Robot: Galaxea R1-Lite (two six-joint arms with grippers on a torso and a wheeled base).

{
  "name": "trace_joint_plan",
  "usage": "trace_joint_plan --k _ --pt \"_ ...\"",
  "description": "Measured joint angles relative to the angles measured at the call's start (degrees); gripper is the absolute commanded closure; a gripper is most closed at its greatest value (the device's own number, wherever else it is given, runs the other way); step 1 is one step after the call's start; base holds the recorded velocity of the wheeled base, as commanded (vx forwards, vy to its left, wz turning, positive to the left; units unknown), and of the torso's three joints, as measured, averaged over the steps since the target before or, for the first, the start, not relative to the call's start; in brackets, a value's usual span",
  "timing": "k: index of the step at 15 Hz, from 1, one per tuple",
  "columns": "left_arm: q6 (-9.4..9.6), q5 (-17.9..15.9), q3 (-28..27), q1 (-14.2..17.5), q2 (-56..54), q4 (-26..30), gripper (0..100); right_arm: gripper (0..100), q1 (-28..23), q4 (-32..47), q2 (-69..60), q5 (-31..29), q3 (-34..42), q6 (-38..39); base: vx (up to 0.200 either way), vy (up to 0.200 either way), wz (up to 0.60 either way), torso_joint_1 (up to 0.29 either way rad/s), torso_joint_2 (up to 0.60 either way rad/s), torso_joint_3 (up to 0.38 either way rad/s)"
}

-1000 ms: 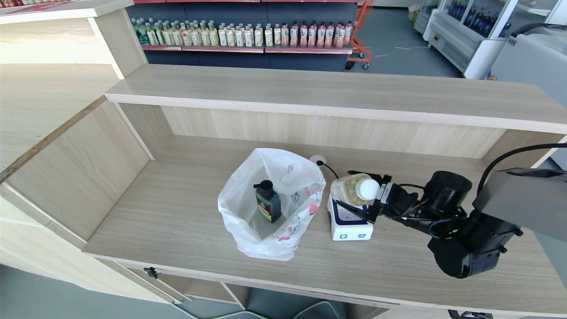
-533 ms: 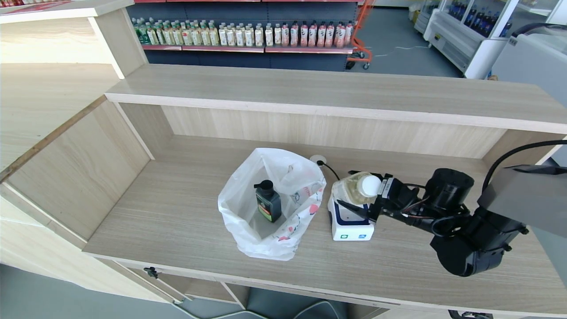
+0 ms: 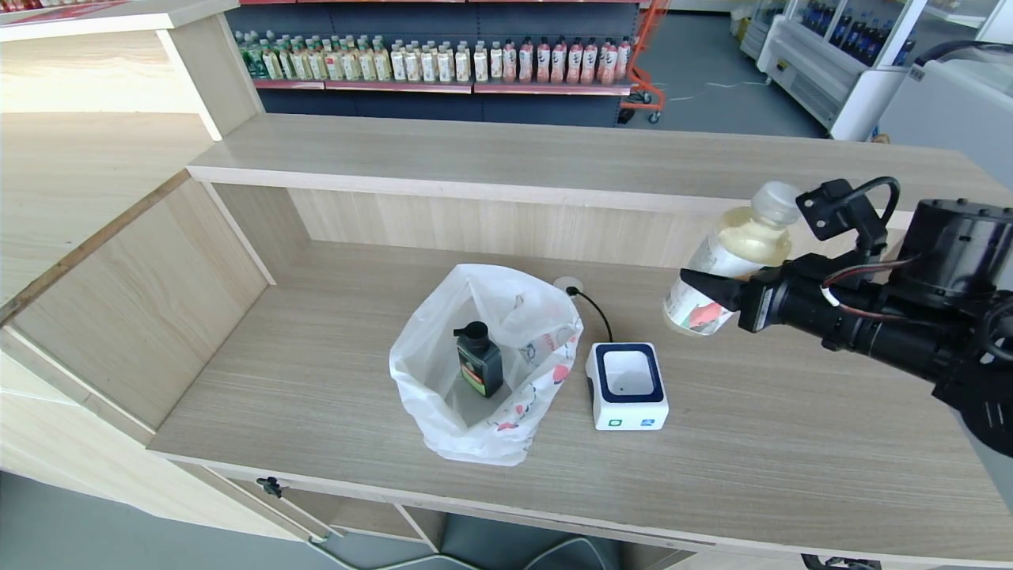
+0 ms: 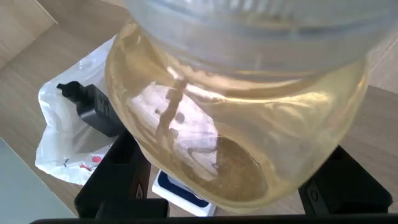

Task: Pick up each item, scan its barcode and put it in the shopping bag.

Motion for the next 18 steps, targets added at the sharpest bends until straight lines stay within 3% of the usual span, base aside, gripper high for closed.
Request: trace_joint_plan --k 1,4,12,16,18 --pt "-0.02 0.0 0.0 0.0 0.0 0.0 0 100 0.4 3.4 -3.3 -3.1 0.1 4.5 0.0 0.0 0.0 0.0 0.0 0.0" --pt "0.0 0.0 0.0 0.0 0.0 0.0 0 100 0.8 8.4 -8.1 -3.9 0.1 7.4 0.0 0.0 0.0 0.0 0.0 0.0" --pt "0.09 0.0 0.0 0.0 0.0 0.0 0 100 1.9 7.9 -8.5 -3.6 0.0 7.2 0.0 0.0 0.0 0.0 0.0 0.0" --pt "0.15 0.0 0.0 0.0 0.0 0.0 0 100 2.0 6.9 -6.5 -3.5 -0.6 7.4 0.0 0.2 0.0 0.0 0.0 0.001" --pt "0.22 0.0 0.0 0.0 0.0 0.0 0 100 3.3 5.0 -3.8 -2.2 -1.8 7.3 0.0 0.0 0.0 0.0 0.0 0.0"
